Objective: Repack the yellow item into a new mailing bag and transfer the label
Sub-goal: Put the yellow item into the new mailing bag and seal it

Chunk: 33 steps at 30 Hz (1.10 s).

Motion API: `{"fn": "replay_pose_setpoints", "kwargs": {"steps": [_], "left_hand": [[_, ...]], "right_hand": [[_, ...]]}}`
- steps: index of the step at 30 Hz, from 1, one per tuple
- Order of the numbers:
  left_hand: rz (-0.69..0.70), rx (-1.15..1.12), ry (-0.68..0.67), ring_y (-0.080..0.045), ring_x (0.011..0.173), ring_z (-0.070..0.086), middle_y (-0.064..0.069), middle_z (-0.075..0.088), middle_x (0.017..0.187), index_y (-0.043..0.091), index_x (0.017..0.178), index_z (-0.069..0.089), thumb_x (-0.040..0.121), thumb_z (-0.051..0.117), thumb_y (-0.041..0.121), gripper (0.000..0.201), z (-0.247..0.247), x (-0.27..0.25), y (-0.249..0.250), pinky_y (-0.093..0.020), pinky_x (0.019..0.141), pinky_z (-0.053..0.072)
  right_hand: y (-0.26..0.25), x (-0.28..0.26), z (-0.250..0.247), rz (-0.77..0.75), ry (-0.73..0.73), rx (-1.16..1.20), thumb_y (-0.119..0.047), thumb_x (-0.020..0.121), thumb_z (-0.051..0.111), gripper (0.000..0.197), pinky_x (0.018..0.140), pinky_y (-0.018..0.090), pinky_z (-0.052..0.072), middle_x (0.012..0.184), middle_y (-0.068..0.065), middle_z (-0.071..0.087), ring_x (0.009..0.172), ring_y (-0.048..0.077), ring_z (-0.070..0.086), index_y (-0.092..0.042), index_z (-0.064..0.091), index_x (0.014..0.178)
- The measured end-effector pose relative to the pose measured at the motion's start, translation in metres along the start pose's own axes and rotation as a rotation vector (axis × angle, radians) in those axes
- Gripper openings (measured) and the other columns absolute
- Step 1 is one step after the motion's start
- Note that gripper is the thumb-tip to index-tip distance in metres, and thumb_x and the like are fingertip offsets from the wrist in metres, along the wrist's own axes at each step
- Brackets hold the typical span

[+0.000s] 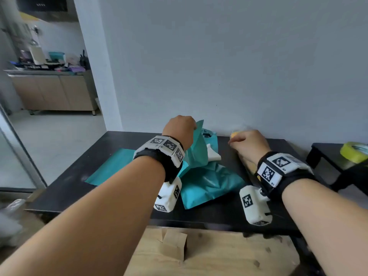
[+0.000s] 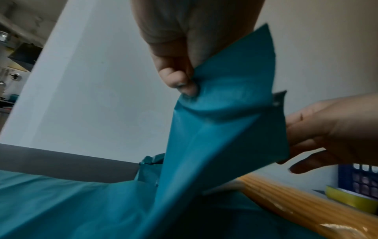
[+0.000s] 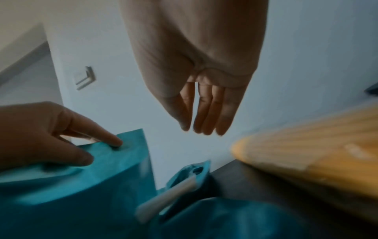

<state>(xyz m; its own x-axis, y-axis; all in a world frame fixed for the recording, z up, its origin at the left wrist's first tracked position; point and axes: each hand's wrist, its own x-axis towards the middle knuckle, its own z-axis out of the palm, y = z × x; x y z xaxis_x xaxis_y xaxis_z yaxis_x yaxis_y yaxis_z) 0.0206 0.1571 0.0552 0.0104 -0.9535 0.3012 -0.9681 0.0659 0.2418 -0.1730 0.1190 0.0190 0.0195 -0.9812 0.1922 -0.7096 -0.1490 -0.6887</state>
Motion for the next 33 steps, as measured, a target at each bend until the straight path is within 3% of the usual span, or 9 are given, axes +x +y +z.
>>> {"fn": "replay_pose_setpoints", "kwargs": {"steps": [3,6,9,15,18,21,26,29,33], "left_hand": [[0.027,0.05,-0.04,-0.031,0.105,0.06,-0.012,0.063,0.118,0.015,0.124,0.061,0.084,0.043,-0.005,0.049,0.012,0.009,0.01,-0.038,0.089,0.052],[0.022,0.07,-0.046,-0.03,0.105,0.06,-0.01,0.062,0.119,0.017,0.126,0.06,0.084,0.043,-0.005,0.049,0.017,0.014,0.011,-0.036,0.088,0.052],[0.008,0.07,-0.05,-0.03,0.106,0.06,-0.01,0.061,0.12,0.018,0.127,0.059,0.085,0.042,-0.005,0.051,0.019,0.015,0.008,-0.035,0.088,0.051],[-0.005,0.037,-0.037,-0.029,0.106,0.061,-0.008,0.062,0.122,0.019,0.127,0.061,0.083,0.044,-0.005,0.052,0.019,0.018,0.001,-0.036,0.088,0.053],[0.001,0.031,-0.03,-0.028,0.108,0.061,-0.007,0.063,0.124,0.019,0.128,0.06,0.083,0.043,-0.005,0.054,0.021,0.017,0.0,-0.036,0.09,0.053],[0.006,0.025,-0.014,-0.028,0.11,0.06,-0.007,0.063,0.124,0.019,0.129,0.06,0.082,0.042,-0.006,0.056,0.021,0.015,-0.004,-0.035,0.091,0.052],[-0.007,-0.013,-0.015,-0.026,0.109,0.06,-0.005,0.063,0.124,0.02,0.129,0.059,0.079,0.043,-0.005,0.058,0.017,0.013,-0.01,-0.034,0.09,0.052],[-0.022,-0.028,-0.021,-0.026,0.11,0.059,-0.005,0.063,0.124,0.019,0.13,0.058,0.08,0.047,-0.003,0.055,0.013,0.01,-0.013,-0.032,0.09,0.048],[-0.064,-0.082,-0.013,-0.027,0.097,0.06,-0.01,0.067,0.115,0.016,0.102,0.061,0.077,0.05,-0.002,0.032,0.012,0.005,-0.015,-0.033,0.085,0.05]], "right_hand": [[0.031,0.01,-0.016,0.08,-0.017,-0.283,-0.015,0.082,0.063,0.023,0.095,0.03,0.046,0.119,0.003,0.068,0.112,0.026,0.06,-0.023,0.073,0.101],[0.052,0.018,-0.018,0.177,-0.131,-0.51,-0.026,0.076,0.072,0.051,0.101,0.038,0.045,0.135,0.01,0.053,0.122,0.03,0.052,-0.022,0.059,0.125],[0.065,0.02,-0.012,0.245,-0.24,-0.578,-0.039,0.068,0.081,0.08,0.095,0.039,0.046,0.135,0.012,0.05,0.12,0.031,0.052,-0.017,0.044,0.136],[0.068,0.018,0.0,0.297,-0.263,-0.592,-0.045,0.057,0.086,0.112,0.095,0.044,0.048,0.133,0.014,0.052,0.117,0.034,0.055,-0.013,0.024,0.144],[0.067,0.014,0.004,0.33,-0.234,-0.586,-0.032,0.066,0.082,0.094,0.091,0.044,0.05,0.12,0.014,0.058,0.108,0.035,0.06,-0.012,0.024,0.137],[0.061,0.012,0.002,0.396,-0.155,-0.514,-0.019,0.072,0.075,0.076,0.091,0.045,0.05,0.118,0.018,0.057,0.109,0.037,0.059,-0.008,0.028,0.13],[0.034,0.008,-0.019,0.378,-0.016,-0.371,-0.017,0.076,0.064,0.061,0.09,0.045,0.049,0.123,0.018,0.054,0.113,0.039,0.055,-0.005,0.034,0.127],[0.012,0.003,-0.037,0.286,0.055,-0.359,-0.015,0.077,0.058,0.056,0.084,0.038,0.047,0.127,0.014,0.053,0.114,0.036,0.054,-0.01,0.041,0.131],[-0.014,-0.005,-0.05,0.177,-0.014,-0.269,0.003,0.072,0.051,0.059,0.082,0.035,0.048,0.123,0.009,0.056,0.104,0.031,0.056,-0.014,0.05,0.128]]}}
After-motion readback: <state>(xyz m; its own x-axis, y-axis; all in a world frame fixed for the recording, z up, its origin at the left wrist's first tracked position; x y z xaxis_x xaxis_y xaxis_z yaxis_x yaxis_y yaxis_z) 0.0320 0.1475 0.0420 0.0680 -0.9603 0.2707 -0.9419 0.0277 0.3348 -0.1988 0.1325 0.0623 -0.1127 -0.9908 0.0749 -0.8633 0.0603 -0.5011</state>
